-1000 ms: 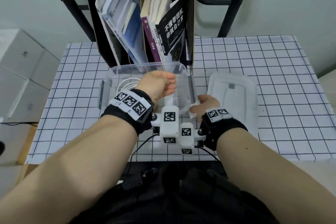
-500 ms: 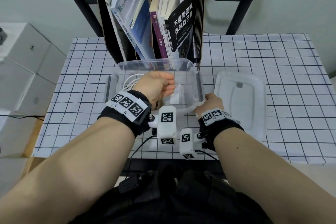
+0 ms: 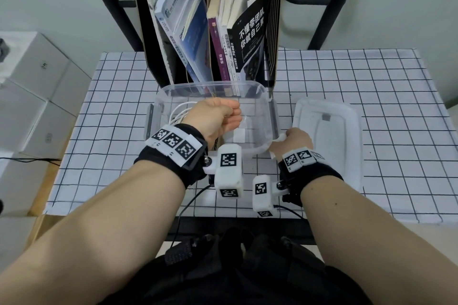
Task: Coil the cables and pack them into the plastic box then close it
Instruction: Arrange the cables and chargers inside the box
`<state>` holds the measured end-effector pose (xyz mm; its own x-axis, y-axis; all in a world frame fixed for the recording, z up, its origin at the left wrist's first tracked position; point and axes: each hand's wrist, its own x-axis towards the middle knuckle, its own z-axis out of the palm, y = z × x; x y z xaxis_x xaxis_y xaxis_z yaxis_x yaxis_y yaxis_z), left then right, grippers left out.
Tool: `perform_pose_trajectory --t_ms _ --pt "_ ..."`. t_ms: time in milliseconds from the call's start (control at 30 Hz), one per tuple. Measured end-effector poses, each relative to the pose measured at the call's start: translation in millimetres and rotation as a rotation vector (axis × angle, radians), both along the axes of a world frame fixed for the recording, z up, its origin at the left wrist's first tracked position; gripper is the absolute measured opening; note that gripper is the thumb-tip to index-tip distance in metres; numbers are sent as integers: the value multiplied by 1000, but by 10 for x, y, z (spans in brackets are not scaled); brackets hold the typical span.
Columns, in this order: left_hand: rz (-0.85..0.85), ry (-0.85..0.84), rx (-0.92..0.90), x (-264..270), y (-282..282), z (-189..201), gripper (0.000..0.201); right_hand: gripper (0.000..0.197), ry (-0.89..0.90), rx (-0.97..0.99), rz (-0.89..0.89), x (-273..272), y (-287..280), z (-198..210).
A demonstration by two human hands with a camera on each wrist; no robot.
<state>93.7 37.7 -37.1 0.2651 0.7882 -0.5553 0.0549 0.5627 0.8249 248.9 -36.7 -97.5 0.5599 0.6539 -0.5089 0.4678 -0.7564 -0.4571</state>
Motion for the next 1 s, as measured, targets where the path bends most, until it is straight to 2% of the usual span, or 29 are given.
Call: perform_pose_trajectory --t_ms 100,167,367,500,667,767,1000 --pt "-10 0 1 2 -2 4 22 29 -26 28 -22 70 -43 20" --pt "-16 -1 -7 2 -2 13 21 30 -19 49 -57 139 -75 69" --pt "-15 -18 -8 -1 -23 87 20 20 59 187 -179 279 -106 418" --pt "-6 -22 3 -9 -28 141 22 27 55 277 -176 218 -45 672" --pt "8 -18 8 -70 -13 174 24 17 42 368 -162 50 82 927" --pt "14 -16 4 -119 -3 188 27 45 118 367 -127 -57 107 1035" --pt "17 -15 -25 -281 48 157 24 47 174 401 -1 -341 232 980"
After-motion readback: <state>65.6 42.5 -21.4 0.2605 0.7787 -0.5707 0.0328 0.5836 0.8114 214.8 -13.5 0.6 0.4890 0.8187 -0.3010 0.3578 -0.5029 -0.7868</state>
